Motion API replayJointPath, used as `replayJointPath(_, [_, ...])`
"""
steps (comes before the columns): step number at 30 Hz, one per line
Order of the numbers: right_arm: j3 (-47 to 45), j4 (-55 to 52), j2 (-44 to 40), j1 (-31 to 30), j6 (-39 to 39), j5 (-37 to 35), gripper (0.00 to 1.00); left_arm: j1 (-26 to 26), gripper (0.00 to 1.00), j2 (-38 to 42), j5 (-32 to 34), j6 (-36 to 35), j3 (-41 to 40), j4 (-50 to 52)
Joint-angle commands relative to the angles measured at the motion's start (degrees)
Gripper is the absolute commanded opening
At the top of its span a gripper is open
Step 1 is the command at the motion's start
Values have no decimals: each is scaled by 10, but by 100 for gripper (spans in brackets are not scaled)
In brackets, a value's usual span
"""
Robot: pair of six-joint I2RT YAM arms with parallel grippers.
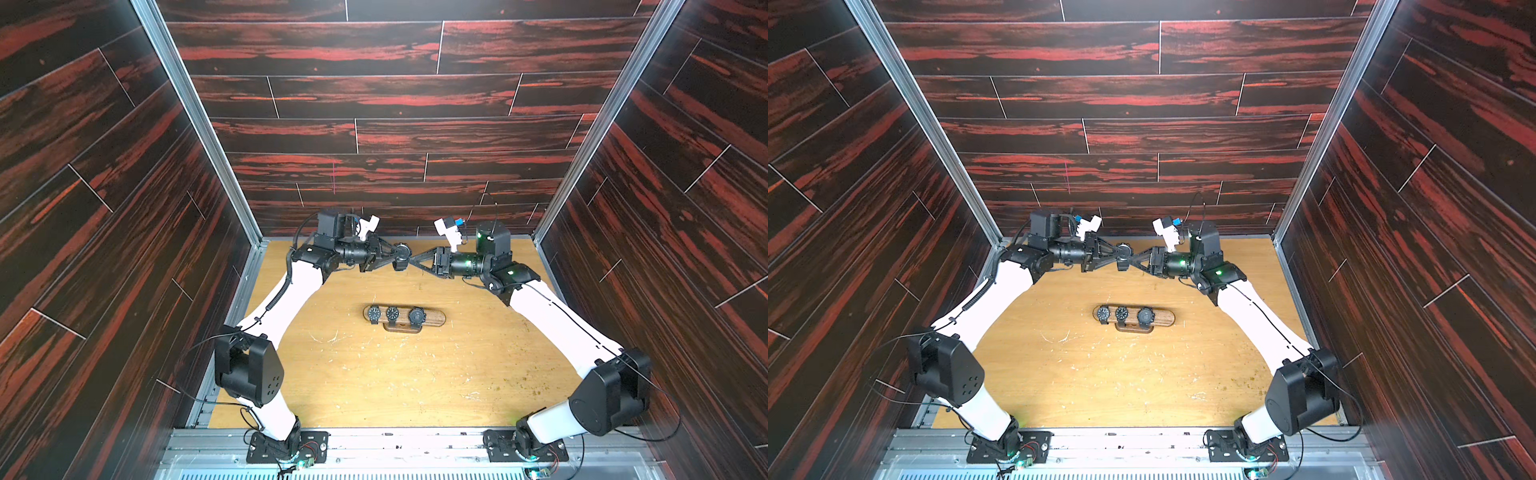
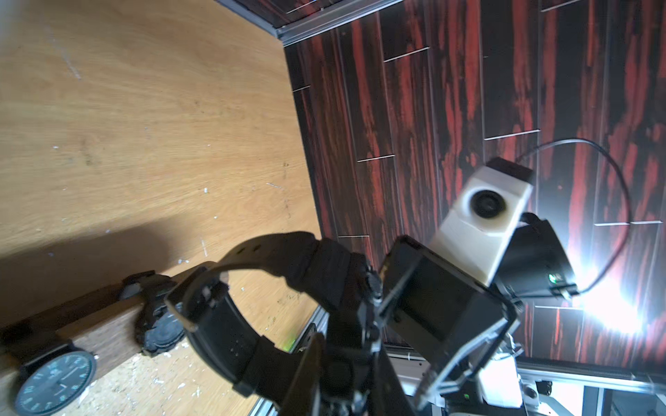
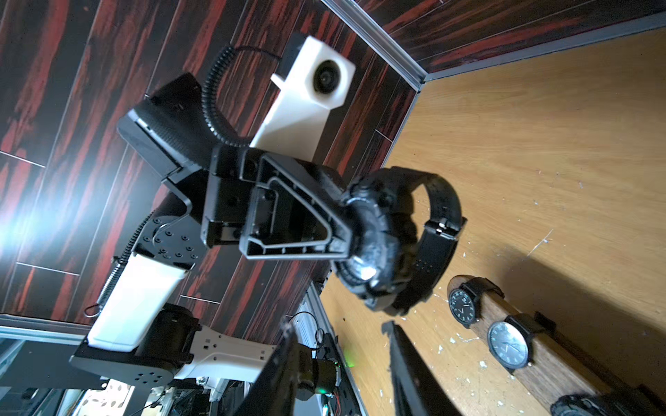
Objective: Place watch on stand
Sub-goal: Pick up the watch at the center of the board.
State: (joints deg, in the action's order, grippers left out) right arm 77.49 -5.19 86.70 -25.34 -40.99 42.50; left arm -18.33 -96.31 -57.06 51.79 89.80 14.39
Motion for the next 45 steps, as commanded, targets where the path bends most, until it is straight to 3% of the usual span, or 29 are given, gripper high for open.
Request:
replayJointPath(1, [-4,10,6,0,-8,11,43,1,16,36,-17,8,-17,-42])
replayJointPath(19, [42,78,53,0,-60,38,39,1,16,57,-28,25,-52,-78])
replayJointPath(26, [54,80,65,0,-64,41,29,1,16,49,-34,30,-52,-86])
replayJointPath(34, [53,88,71,0,-72,43,7,1,17,43,-42,37,-50,-100])
replayJointPath(36, [51,94,72,0,-76,44,6,1,22,43,-43,36,-50,-100])
replayJointPath(41, [36,121,70,0,-95,51,1,1,60,44,-42,39,-46,-99])
replayJointPath(45, [20,132,63,5,-104,50,0,1,71,42,-42,39,-40,-95])
